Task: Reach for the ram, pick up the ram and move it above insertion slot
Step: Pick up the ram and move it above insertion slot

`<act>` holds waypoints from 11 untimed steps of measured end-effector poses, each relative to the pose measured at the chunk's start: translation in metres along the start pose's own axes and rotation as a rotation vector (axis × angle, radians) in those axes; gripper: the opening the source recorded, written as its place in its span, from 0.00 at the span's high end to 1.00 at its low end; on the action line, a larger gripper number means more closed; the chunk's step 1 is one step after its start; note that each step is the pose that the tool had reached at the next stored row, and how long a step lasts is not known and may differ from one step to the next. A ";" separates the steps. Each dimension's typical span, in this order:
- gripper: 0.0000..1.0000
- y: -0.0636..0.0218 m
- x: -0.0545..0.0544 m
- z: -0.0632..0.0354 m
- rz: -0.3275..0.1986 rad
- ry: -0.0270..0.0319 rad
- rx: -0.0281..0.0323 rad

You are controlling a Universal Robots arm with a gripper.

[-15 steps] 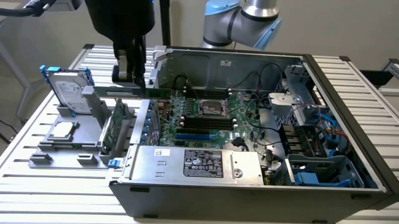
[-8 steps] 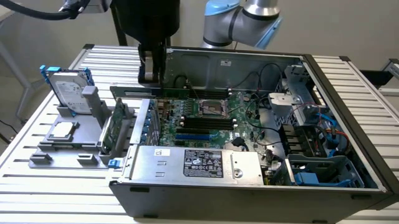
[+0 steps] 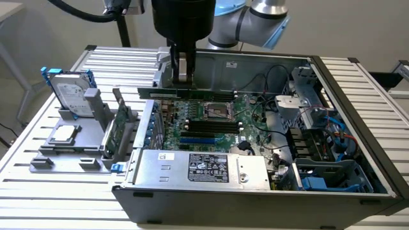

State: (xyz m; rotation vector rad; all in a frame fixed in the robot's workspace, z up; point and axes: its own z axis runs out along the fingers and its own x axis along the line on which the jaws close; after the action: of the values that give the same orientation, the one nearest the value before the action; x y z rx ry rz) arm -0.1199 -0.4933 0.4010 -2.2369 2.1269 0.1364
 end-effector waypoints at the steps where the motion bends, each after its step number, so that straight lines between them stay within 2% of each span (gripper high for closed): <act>1: 0.87 -0.0037 -0.002 0.0004 0.000 0.0003 0.0000; 5: 0.87 -0.0164 -0.013 0.0025 0.000 0.0022 0.0000; 11: 0.87 -0.0314 -0.033 0.0053 0.000 0.0080 -0.0003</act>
State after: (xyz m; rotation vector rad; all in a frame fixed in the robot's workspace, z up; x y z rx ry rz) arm -0.0903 -0.4580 0.3983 -2.2411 2.1313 0.1281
